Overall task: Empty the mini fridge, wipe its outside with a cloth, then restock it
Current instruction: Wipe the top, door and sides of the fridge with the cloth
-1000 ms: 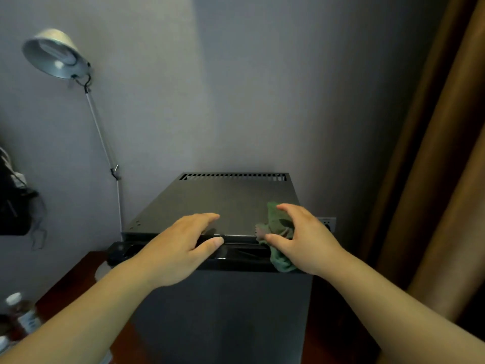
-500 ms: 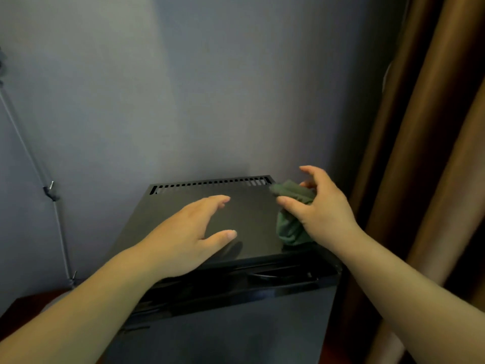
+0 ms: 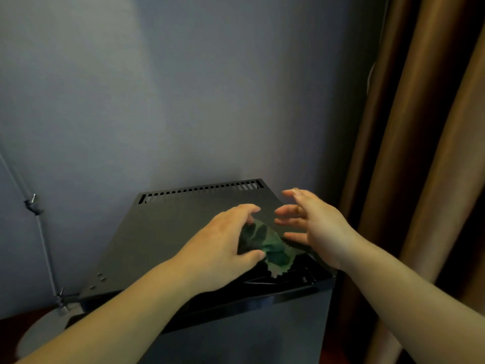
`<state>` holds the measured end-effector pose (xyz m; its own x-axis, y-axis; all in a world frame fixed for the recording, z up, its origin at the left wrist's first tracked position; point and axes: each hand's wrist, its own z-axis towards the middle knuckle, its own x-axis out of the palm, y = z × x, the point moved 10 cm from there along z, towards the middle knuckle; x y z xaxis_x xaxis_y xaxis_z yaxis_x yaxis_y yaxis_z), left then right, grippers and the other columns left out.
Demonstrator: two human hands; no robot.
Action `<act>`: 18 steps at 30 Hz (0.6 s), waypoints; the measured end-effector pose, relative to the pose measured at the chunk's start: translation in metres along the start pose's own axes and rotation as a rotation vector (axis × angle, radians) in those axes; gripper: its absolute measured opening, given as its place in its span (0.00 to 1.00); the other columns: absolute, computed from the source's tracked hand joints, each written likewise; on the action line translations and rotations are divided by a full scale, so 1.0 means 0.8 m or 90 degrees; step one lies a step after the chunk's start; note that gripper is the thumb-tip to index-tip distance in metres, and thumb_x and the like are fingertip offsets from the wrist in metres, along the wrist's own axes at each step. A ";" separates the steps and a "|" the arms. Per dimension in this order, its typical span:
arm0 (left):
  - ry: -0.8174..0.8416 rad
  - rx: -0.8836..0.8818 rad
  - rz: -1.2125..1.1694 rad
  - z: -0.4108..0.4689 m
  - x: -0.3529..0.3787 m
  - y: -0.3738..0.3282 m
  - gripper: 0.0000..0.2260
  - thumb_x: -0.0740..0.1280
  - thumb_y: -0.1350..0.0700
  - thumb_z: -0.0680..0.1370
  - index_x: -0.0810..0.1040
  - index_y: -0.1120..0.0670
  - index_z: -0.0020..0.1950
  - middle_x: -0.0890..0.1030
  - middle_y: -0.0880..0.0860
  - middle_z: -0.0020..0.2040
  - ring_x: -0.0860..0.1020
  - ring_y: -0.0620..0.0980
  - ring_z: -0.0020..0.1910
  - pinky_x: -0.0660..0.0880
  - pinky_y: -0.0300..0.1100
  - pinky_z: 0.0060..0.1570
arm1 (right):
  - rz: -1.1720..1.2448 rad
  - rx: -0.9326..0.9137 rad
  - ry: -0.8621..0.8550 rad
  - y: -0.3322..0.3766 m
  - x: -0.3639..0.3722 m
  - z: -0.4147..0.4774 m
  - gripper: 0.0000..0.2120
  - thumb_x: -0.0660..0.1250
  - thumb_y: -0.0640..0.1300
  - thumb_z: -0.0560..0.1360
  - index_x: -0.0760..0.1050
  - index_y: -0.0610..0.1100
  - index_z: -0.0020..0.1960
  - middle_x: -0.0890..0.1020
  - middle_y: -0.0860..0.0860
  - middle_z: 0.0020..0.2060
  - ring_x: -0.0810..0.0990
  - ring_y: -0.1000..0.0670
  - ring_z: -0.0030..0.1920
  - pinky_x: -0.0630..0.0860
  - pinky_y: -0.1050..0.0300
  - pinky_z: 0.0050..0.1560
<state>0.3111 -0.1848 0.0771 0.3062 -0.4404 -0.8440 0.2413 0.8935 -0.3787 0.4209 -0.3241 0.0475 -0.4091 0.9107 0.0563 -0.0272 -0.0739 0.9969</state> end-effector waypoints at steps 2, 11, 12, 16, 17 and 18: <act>0.021 0.005 0.007 0.004 0.014 -0.013 0.34 0.71 0.40 0.76 0.56 0.37 0.76 0.69 0.36 0.66 0.66 0.38 0.66 0.69 0.40 0.67 | -0.049 -0.031 -0.013 0.008 -0.015 0.006 0.13 0.57 0.56 0.83 0.75 0.53 0.61 0.82 0.47 0.51 0.84 0.46 0.52 0.77 0.50 0.51; 0.090 -0.100 0.066 0.028 0.053 -0.001 0.33 0.67 0.51 0.81 0.49 0.34 0.76 0.72 0.42 0.61 0.77 0.45 0.52 0.75 0.44 0.53 | -0.195 -0.066 0.132 0.016 -0.034 0.024 0.15 0.53 0.60 0.83 0.75 0.57 0.59 0.83 0.49 0.51 0.83 0.49 0.50 0.76 0.54 0.50; 0.087 -0.116 0.066 0.027 0.051 0.002 0.35 0.67 0.52 0.81 0.47 0.33 0.77 0.71 0.42 0.60 0.77 0.46 0.48 0.76 0.45 0.50 | -0.213 -0.070 0.156 0.016 -0.031 0.026 0.16 0.53 0.61 0.83 0.75 0.57 0.59 0.83 0.50 0.51 0.83 0.49 0.50 0.76 0.54 0.50; 0.001 -0.135 0.074 0.018 0.030 0.007 0.27 0.66 0.54 0.82 0.60 0.37 0.78 0.73 0.37 0.62 0.77 0.41 0.55 0.76 0.42 0.55 | -0.256 -0.085 0.244 0.014 -0.015 0.033 0.17 0.53 0.63 0.82 0.76 0.58 0.60 0.83 0.52 0.51 0.83 0.50 0.51 0.77 0.53 0.53; -0.031 -0.134 0.090 0.014 0.021 0.010 0.21 0.66 0.56 0.82 0.70 0.41 0.74 0.75 0.39 0.60 0.77 0.42 0.55 0.76 0.43 0.56 | -0.257 -0.090 0.263 0.014 -0.010 0.036 0.17 0.53 0.63 0.81 0.76 0.58 0.60 0.83 0.52 0.51 0.84 0.50 0.51 0.77 0.52 0.54; -0.057 -0.141 0.107 0.008 0.013 0.015 0.16 0.67 0.57 0.81 0.77 0.44 0.68 0.76 0.42 0.55 0.77 0.43 0.52 0.76 0.46 0.55 | -0.255 -0.094 0.278 0.014 -0.006 0.038 0.17 0.54 0.63 0.81 0.76 0.58 0.60 0.83 0.52 0.51 0.84 0.49 0.51 0.77 0.51 0.55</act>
<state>0.3230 -0.1794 0.0659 0.4067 -0.2820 -0.8690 -0.0242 0.9475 -0.3188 0.4504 -0.3166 0.0601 -0.6761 0.6313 -0.3799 -0.3690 0.1561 0.9162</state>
